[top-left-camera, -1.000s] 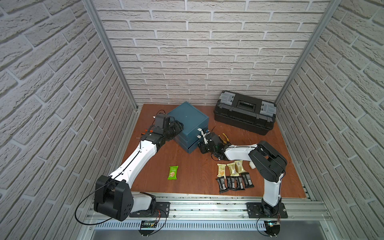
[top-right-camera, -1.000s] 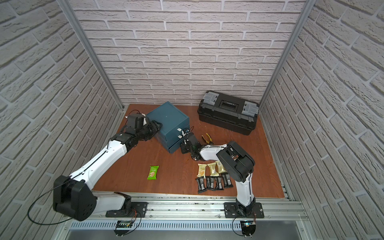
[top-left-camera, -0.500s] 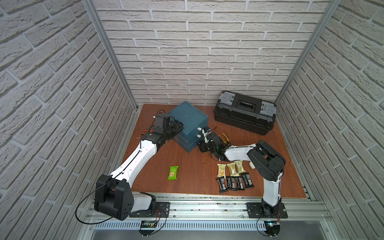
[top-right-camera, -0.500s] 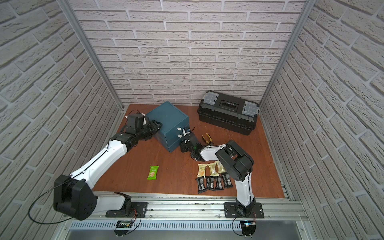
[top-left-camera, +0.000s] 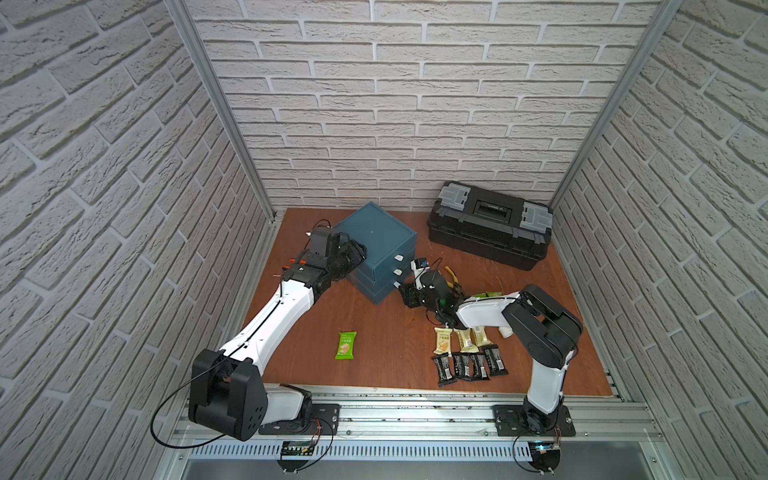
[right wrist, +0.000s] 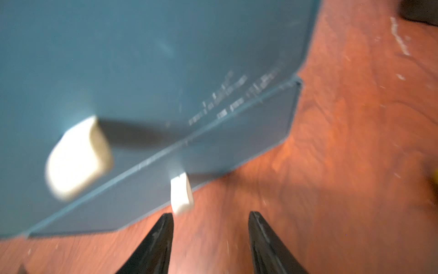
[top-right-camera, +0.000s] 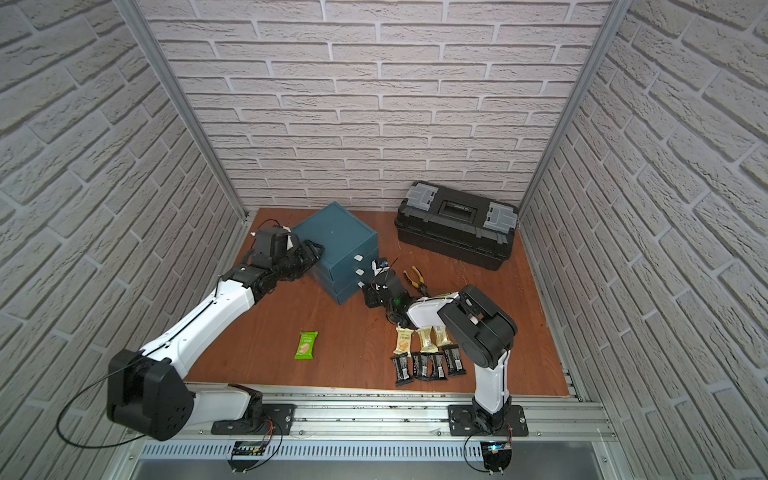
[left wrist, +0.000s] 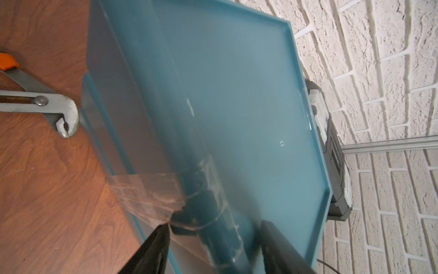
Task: Take the cookies out of the drawer
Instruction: Close the drawer in the storage box, then reset both arms
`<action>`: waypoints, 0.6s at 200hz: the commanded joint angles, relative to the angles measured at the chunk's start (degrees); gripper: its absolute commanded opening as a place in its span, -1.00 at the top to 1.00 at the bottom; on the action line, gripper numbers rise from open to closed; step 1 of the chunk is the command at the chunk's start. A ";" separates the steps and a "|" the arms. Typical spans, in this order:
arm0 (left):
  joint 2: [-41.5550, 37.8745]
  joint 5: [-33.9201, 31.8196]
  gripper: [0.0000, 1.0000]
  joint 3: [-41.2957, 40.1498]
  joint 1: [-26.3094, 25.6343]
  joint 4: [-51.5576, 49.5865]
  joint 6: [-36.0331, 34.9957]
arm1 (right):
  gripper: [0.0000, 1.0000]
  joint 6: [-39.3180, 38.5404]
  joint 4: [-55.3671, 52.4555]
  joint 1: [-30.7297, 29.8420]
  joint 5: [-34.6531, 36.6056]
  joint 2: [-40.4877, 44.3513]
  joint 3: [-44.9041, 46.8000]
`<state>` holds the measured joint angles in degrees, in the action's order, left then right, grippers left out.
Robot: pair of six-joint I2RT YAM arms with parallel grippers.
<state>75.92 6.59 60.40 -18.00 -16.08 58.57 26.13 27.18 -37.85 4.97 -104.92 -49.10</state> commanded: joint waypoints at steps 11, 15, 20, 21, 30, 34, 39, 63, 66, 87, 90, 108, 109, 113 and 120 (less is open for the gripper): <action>0.11 -4.00 -0.48 -0.24 0.51 -9.59 -3.17 | -0.12 -2.61 -2.85 0.73 0.29 11.27 3.78; -0.19 -4.31 -0.51 0.12 0.53 -9.54 -3.50 | -0.11 -2.95 -4.10 0.79 0.26 12.57 4.19; -0.51 -4.75 -0.56 0.49 0.66 -9.51 -3.90 | -0.12 -3.29 -5.58 0.92 0.46 14.14 4.71; -0.60 -4.88 -0.57 0.58 0.67 -9.46 -3.99 | -0.11 -3.37 -5.96 0.92 0.47 14.40 4.76; -1.29 -5.78 -0.67 1.59 0.77 -9.42 -4.86 | -0.11 -3.78 -9.22 1.46 0.64 17.42 5.41; -1.50 -6.22 -0.72 2.07 0.76 -9.41 -5.35 | -0.11 -3.87 -10.95 1.66 0.85 18.66 5.56; -2.05 -6.87 -0.78 2.53 0.78 -9.46 -5.82 | -0.11 -3.93 -13.18 2.07 1.03 20.30 5.61; -5.15 -10.22 -0.97 4.18 1.03 -9.00 -8.23 | -0.12 -3.81 -26.00 4.73 5.26 28.60 5.11; -5.63 -10.58 -0.97 4.15 1.11 -8.83 -8.55 | -0.13 -4.22 -27.28 5.27 5.43 29.58 5.07; -9.12 -13.97 -0.97 3.57 2.01 -8.40 -11.50 | -0.13 -6.52 -34.40 9.52 7.35 36.61 5.45; -9.65 -14.50 -0.97 3.27 2.19 -8.30 -12.02 | -0.13 -6.79 -35.21 10.40 7.55 37.60 5.59; -13.36 -18.41 -0.97 -0.22 3.59 -6.05 -15.07 | -0.15 -8.06 -39.78 15.93 8.29 42.08 6.06; -13.70 -18.65 -0.97 -0.47 3.59 -5.84 -15.33 | -0.15 -8.17 -40.03 16.21 8.30 42.34 6.09; -14.53 -19.84 -0.97 -1.63 3.82 -5.27 -16.03 | -0.16 -8.52 -40.79 17.49 8.32 43.12 6.23; -15.87 -22.03 -0.97 -3.70 4.35 -3.97 -17.42 | -0.21 -9.08 -41.96 19.56 8.64 44.17 6.48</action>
<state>64.51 -6.98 61.71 -15.42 -23.62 47.57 20.16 -6.11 -23.81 10.76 -64.79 -44.21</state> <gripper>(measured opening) 0.985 0.582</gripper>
